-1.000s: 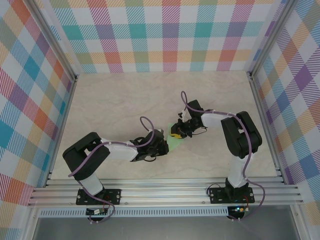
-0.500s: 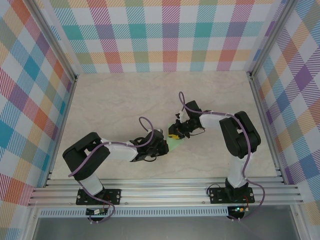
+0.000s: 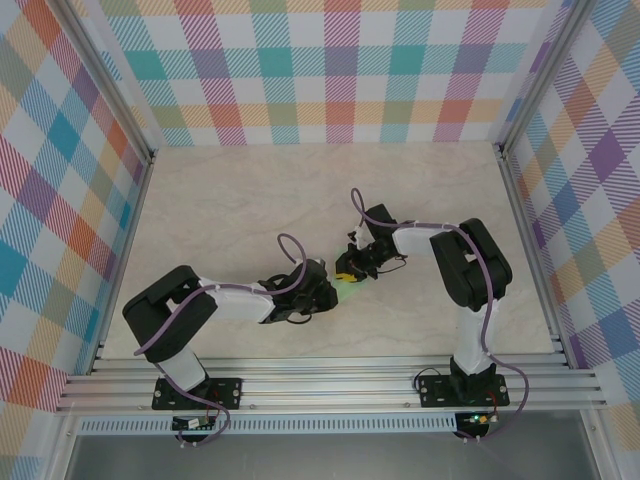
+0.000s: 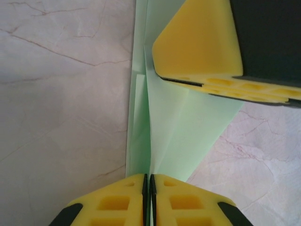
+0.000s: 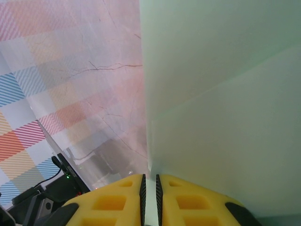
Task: Fold a paper plane with a square sheet of paper (pick it up from the middle)
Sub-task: Fourth fold the wing at the center of the table.
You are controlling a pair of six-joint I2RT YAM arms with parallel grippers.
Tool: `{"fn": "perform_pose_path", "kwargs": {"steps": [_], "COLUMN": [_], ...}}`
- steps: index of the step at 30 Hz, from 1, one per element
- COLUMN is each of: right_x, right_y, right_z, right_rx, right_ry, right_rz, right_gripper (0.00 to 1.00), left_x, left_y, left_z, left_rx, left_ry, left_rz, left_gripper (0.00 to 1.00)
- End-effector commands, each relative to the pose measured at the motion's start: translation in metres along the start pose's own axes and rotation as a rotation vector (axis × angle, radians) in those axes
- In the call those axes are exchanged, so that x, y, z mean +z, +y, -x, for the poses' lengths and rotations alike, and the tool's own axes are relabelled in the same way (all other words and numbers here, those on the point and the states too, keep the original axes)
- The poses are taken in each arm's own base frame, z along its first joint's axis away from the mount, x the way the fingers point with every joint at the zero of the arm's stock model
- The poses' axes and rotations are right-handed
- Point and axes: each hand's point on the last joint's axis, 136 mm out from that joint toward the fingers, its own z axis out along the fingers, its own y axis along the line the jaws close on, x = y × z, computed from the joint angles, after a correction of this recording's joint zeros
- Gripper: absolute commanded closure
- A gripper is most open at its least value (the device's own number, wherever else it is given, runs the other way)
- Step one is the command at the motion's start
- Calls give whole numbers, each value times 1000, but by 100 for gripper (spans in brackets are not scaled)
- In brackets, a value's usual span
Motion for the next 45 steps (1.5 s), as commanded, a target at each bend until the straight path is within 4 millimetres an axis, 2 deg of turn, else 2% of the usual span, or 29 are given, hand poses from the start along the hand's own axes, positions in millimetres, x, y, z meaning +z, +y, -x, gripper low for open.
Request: {"fn": "perform_pose_path", "kwargs": {"steps": [1,7,12,15,21,24,25,27,28,31,36,38,40,45], "right_x": [4,4,4,4,6,6,6,5,5,4,4,4,4,4], "right_y": [-18,-21,-23,-25,-32,-35,-36,-38,-38,-39,-37,-37,-37,-37], "right_z": [-3,-4,-5,-5,-6,-8,-8,-9,-9,-10,-9,-9,-9,-8], "right_rx": [11,13,17,20,33,36,37,36,35,30,27,26,27,29], "right_ry": [14,15,17,17,17,17,16,14,14,13,11,11,11,6], "right_rz": [-73,-87,-93,-101,-126,-136,-139,-146,-148,-150,-145,-143,-145,-147], "right_gripper": [84,84,84,84,84,84,84,84,84,84,84,84,84,84], "left_x": [-9,-9,-11,-10,-4,-7,-11,-22,-30,-58,-99,-105,-105,-85], "left_y": [1,-10,-2,-1,6,16,17,17,14,9,27,24,11,-28], "left_z": [-5,-9,-11,-15,-38,-43,-41,-33,-26,-3,26,31,35,34], "left_rx": [24,39,37,33,31,19,17,19,25,24,-88,-98,-83,-4], "left_ry": [36,64,60,73,166,178,165,127,97,-21,-182,-189,-178,-75], "left_rz": [6,-38,-10,-14,-12,29,38,55,56,55,77,49,-4,-120], "left_gripper": [86,87,97,100,100,95,94,80,77,71,65,65,66,72]}}
